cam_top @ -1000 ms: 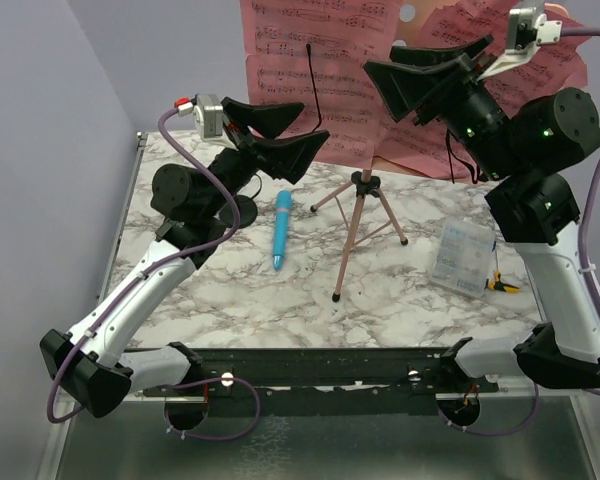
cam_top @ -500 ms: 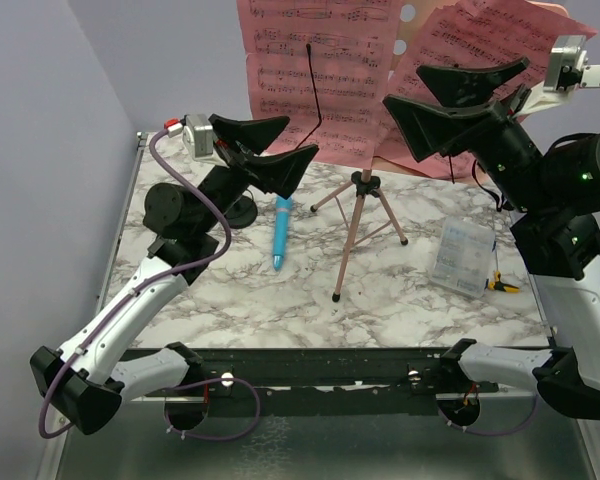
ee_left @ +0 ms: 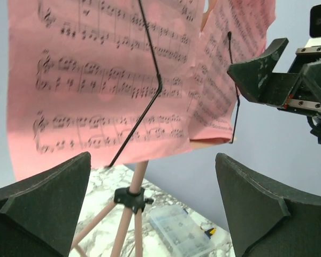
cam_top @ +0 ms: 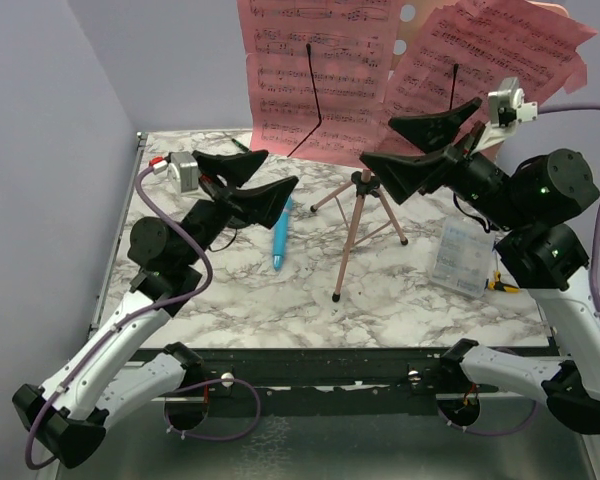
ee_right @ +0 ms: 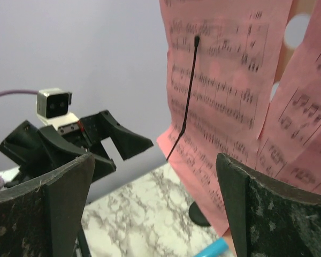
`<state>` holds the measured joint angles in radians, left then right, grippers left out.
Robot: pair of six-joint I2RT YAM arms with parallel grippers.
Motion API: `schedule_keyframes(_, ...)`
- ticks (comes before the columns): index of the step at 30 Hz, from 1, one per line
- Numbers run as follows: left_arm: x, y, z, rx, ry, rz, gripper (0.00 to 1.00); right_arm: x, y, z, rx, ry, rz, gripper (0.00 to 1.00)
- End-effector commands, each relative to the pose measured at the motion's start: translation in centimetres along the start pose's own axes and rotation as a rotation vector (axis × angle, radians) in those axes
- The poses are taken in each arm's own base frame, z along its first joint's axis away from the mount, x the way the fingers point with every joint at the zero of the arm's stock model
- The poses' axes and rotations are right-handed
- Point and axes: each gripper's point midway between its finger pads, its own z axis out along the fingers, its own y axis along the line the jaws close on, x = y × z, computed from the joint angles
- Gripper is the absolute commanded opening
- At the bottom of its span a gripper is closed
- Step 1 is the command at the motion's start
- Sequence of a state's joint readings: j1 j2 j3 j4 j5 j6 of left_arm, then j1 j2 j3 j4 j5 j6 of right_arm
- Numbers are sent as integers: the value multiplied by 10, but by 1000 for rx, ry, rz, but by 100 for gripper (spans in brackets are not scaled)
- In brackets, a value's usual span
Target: Set up the instrument practice props
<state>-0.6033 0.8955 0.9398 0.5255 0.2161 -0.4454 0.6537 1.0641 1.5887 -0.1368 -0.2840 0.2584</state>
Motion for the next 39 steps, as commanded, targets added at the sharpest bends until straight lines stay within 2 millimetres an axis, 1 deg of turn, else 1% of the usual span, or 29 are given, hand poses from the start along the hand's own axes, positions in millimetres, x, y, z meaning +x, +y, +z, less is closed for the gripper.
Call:
schedule_keyframes(1, 20, 18, -28, -109, 60, 24, 99, 28, 16, -19, -86, 88, -5, 100)
schedule_keyframes(3, 28, 27, -41, -160, 82, 32, 99, 41, 21, -29, -114, 118, 5, 100)
schedule_keyframes(7, 53, 47, -68, -261, 138, 29, 99, 81, 30, -45, -179, 205, 36, 100)
schedule_keyframes(11, 90, 67, -97, -354, 201, -9, 99, 127, 37, -66, -243, 309, 76, 100)
schedule_keyframes(16, 139, 91, -133, -473, 276, -72, 99, 188, 38, -92, -269, 439, 155, 100)
schedule_keyframes(19, 159, 103, -150, -529, 279, -108, 99, 227, 30, -109, -232, 512, 175, 100)
schedule_keyframes(24, 175, 116, -166, -592, 252, -139, 99, 293, 4, -138, -77, 630, 230, 100)
schedule_keyframes(27, 184, 124, -173, -628, 265, -132, 99, 324, -14, -149, 50, 643, 280, 100)
schedule_keyframes(30, 194, 129, -177, -644, 301, -111, 99, 340, -30, -156, 153, 629, 294, 100)
schedule_keyframes(34, 207, 135, -182, -662, 358, -91, 99, 350, -51, -160, 275, 627, 283, 100)
schedule_keyframes(39, 222, 145, -185, -701, 418, -65, 99, 360, -68, -164, 378, 651, 281, 100)
